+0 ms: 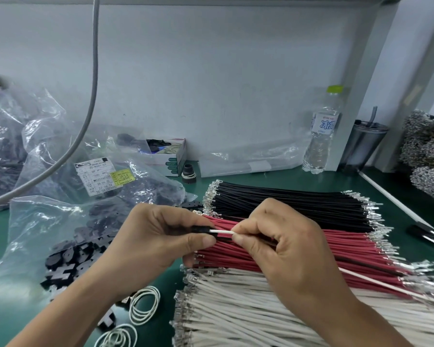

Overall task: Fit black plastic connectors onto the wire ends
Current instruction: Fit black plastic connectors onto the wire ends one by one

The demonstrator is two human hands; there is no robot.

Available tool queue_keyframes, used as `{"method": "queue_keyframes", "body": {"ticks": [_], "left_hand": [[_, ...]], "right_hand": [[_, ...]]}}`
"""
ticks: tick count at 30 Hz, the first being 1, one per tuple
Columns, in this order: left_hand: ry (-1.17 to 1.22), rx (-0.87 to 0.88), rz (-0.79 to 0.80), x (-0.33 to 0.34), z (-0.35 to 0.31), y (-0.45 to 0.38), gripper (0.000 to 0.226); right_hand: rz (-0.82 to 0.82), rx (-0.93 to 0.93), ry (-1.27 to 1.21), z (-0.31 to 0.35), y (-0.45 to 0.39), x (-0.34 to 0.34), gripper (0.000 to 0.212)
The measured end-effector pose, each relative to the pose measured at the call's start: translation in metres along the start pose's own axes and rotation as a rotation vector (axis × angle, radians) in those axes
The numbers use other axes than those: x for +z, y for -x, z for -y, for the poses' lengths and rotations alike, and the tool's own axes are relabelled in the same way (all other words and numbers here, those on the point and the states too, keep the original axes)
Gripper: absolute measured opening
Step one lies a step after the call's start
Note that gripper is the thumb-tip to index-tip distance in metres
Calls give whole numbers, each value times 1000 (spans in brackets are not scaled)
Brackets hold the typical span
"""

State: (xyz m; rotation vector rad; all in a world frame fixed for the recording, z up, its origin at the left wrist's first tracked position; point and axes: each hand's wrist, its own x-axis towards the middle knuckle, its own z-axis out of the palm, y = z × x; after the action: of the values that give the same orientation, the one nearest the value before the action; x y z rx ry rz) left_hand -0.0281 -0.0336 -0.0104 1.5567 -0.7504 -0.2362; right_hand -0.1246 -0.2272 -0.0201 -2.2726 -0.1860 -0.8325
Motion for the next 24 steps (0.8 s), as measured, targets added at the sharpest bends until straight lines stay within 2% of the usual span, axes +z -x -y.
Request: {"method": "queue_keyframes", "body": {"ticks": [10,14,16,19,21,24], "left_hand": [[-77,103,35,-11,0,-1,17],[-53,126,-87,-28,-3,-4,24],[-73,118,-135,-41,-7,-4,32],[-339,24,-82,-62,-7,-4,29],[-611,-53,48,-70,-2,-5,24],[-891,-100,200,-77,4,-4,49]], "right_hand": [[-110,-175,168,6,-4,3,11],[-59,-143,376,1,-5,-4,23],[-108,-138,425,-2,-5,-10,23],[-281,-172,484,-4,-13,-25,24],[-352,-228,522,-4,-18,-38,24],[-326,-177,547,4,-25,-73,26]]}}
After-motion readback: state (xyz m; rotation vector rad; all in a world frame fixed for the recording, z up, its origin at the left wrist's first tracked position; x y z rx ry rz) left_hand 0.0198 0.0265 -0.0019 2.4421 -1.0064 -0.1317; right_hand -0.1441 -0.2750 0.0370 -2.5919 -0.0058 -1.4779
